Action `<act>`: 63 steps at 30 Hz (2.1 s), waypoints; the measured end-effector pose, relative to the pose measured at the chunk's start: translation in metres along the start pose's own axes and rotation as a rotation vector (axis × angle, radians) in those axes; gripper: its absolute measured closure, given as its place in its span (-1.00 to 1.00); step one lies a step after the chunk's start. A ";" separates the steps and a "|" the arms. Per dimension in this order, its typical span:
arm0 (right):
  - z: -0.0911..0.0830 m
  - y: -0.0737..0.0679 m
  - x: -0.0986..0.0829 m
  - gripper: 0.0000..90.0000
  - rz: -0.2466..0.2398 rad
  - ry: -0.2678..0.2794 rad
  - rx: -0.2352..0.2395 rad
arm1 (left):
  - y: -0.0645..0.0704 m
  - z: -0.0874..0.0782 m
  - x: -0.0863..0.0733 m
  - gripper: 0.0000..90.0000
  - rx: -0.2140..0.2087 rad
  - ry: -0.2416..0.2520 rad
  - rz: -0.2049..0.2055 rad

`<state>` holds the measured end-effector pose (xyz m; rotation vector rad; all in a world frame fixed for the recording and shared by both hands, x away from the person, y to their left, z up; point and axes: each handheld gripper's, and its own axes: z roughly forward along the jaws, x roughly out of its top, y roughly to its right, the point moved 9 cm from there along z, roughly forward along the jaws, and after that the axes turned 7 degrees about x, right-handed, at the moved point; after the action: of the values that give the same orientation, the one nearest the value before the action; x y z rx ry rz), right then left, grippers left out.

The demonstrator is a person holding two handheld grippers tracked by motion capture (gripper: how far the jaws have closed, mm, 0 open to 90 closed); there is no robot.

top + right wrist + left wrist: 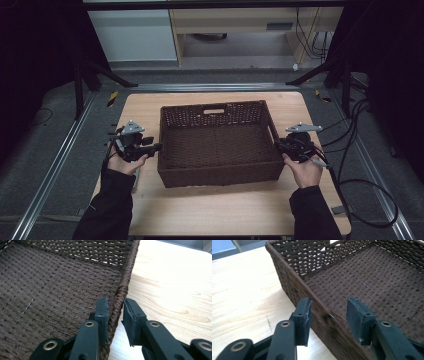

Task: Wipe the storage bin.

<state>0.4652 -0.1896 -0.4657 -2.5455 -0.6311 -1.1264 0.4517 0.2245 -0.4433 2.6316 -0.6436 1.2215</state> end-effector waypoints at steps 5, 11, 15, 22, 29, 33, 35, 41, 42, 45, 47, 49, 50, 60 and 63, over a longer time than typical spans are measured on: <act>0.002 0.002 0.002 0.67 0.014 0.007 -0.003 | -0.011 0.017 0.007 0.23 0.019 -0.023 -0.006; -0.002 0.003 0.003 0.57 0.004 0.024 -0.010 | -0.012 0.034 0.004 0.39 -0.008 -0.050 -0.021; -0.008 0.004 0.004 0.52 0.007 0.029 -0.011 | -0.009 0.032 0.004 0.43 0.005 -0.048 -0.005; -0.015 -0.002 0.002 0.54 -0.007 0.001 -0.012 | 0.000 0.022 -0.005 0.43 0.014 -0.024 -0.014; -0.007 0.002 -0.005 0.75 0.010 -0.044 -0.032 | 0.000 0.015 -0.003 0.26 0.012 -0.019 0.017; -0.003 0.006 -0.003 0.80 0.011 -0.029 -0.049 | -0.007 0.020 0.003 0.24 0.020 -0.025 0.011; 0.000 0.009 -0.001 0.81 0.020 -0.025 -0.050 | -0.010 0.025 0.005 0.24 0.027 -0.029 0.003; 0.005 0.014 0.004 0.77 0.028 -0.019 -0.069 | -0.013 0.030 0.003 0.27 0.031 -0.037 -0.011; 0.005 0.014 0.004 0.73 0.024 -0.019 -0.072 | -0.012 0.030 0.002 0.27 0.033 -0.035 -0.015; 0.003 0.013 0.005 0.60 0.015 -0.014 -0.072 | -0.010 0.027 0.000 0.28 0.039 -0.024 -0.030; -0.001 0.013 0.005 0.57 0.019 -0.010 -0.071 | -0.008 0.024 -0.002 0.28 0.045 -0.021 -0.024; -0.004 0.013 0.005 0.57 0.020 -0.008 -0.069 | -0.004 0.021 -0.004 0.28 0.051 -0.019 -0.015; -0.004 0.013 0.004 0.59 0.016 -0.015 -0.071 | -0.002 0.017 -0.006 0.27 0.059 -0.017 0.006; 0.003 0.021 0.007 0.80 0.011 -0.035 -0.099 | -0.022 0.011 0.006 0.15 0.065 0.018 -0.015; 0.005 0.022 0.008 0.80 0.014 -0.031 -0.103 | -0.035 0.018 0.012 0.14 0.077 0.022 -0.020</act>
<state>0.4842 -0.2041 -0.4646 -2.6538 -0.5758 -1.1451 0.4869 0.2459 -0.4446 2.6752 -0.5765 1.2931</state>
